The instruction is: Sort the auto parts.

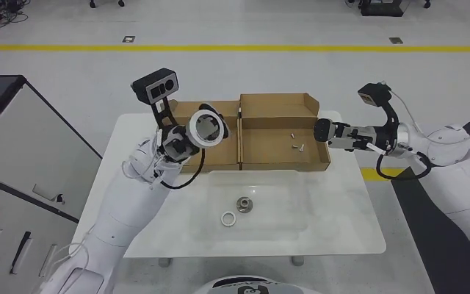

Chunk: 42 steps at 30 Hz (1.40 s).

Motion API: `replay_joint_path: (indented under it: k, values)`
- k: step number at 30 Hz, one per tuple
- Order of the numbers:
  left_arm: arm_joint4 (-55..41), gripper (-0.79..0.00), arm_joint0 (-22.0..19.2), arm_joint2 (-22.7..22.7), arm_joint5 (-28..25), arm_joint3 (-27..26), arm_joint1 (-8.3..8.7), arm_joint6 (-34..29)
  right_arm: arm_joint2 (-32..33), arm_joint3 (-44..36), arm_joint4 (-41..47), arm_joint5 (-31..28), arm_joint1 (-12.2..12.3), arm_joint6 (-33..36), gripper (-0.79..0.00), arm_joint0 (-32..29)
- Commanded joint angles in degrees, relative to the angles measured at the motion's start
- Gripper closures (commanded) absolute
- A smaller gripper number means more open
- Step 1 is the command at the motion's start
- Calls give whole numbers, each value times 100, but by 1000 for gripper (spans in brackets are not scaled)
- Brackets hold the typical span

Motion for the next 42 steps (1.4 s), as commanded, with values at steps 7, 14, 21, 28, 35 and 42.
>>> replay_joint_path:
  k: [7,14,21,28,35,42]
  values:
    - [-1263,0,109,107,-41,-308,-65,41,0,0,0,0,0,0,-785,0]
    - [-1244,0,93,1,62,-331,-52,-62,0,0,0,0,0,0,-785,0]
    - [-154,0,109,-157,111,-163,6,-111,0,0,0,0,0,0,-785,0]
    - [734,0,149,-211,15,-127,48,-14,0,0,0,0,0,0,-785,0]
    - [-390,0,207,-13,-41,-330,-9,42,0,0,0,0,0,0,-785,0]
    - [-1230,0,179,37,-41,-388,-66,41,0,0,0,0,0,0,-785,0]
